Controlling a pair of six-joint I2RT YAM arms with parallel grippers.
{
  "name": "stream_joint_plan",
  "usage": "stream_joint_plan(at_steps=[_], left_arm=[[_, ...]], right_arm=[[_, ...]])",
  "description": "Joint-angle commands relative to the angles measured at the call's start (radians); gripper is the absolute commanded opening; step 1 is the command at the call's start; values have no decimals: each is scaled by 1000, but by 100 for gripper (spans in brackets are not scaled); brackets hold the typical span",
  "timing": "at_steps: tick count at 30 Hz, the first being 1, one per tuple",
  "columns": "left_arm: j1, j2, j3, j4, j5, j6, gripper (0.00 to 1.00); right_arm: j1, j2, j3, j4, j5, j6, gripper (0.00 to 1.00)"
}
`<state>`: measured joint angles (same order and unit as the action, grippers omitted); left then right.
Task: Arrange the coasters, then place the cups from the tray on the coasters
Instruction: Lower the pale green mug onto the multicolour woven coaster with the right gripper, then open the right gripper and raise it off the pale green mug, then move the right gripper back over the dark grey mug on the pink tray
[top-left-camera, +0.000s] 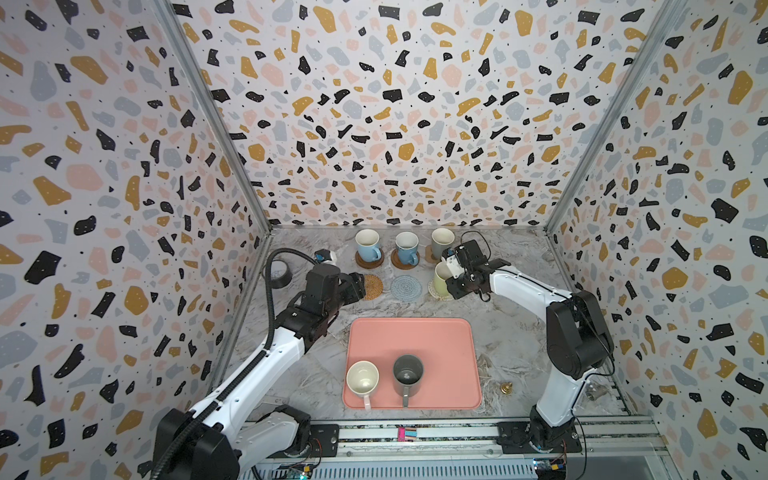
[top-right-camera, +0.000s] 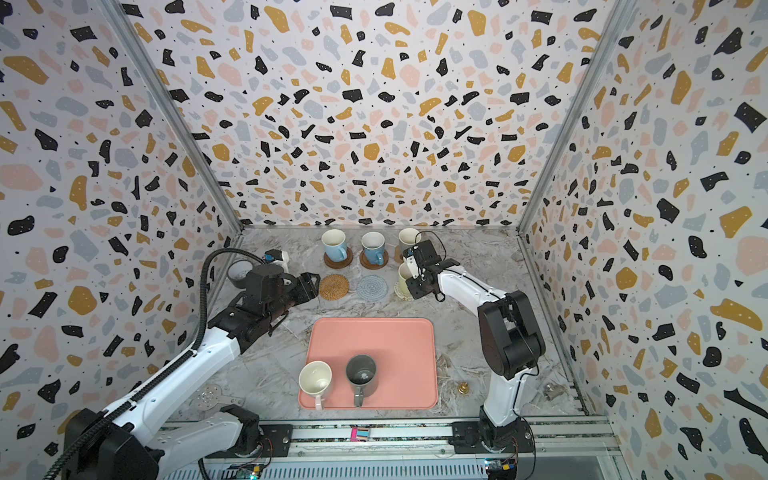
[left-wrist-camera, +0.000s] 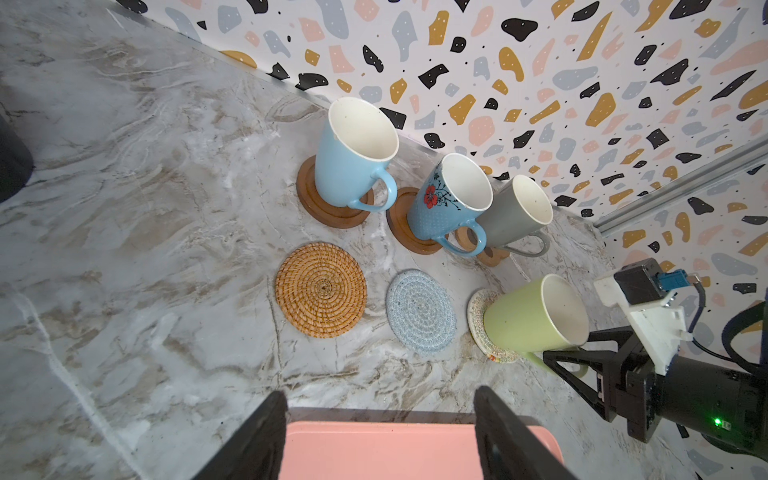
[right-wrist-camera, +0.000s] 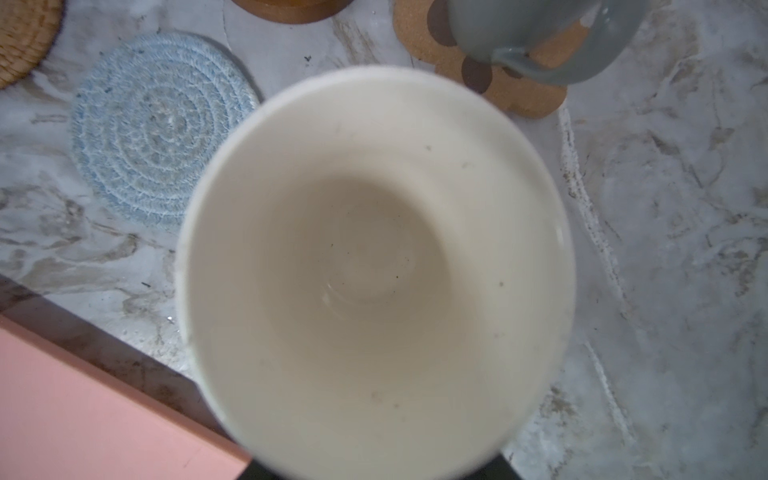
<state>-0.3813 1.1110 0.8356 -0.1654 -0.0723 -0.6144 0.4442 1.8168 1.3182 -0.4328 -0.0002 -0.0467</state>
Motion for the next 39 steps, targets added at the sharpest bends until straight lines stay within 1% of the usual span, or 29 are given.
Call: stream_joint_plan(at_steps=[1,3,7,11,14,21,25,39], left_arm=[[7,-11,5,-9,-19,14,72],[7,-13,5,-8,-31,20,72],[7,-4,24,-14,-51,56,73],[9,14,53,-22,-52,74,73],[10,22,61,-13,-46,71,73],[10,26,63,-1,-36,62,73],[10,23,59,0,-37,60,73],[9,6,36,6,-41,53,73]], right_arm=[[-4,-54,41,-6,-1,24,51],[-4,-80,41,-21,-12,30,55],[-4,-177,22,-27,-31,53,64],[-3,-266,-3,-35,-51,89,73],[1,-322,-14,-52,-68,119,76],[55,-428,-47,-116,-53,197,77],[118,-469,-64,-161,-6,261,77],[343,-554,-136,-244,84,549,74]])
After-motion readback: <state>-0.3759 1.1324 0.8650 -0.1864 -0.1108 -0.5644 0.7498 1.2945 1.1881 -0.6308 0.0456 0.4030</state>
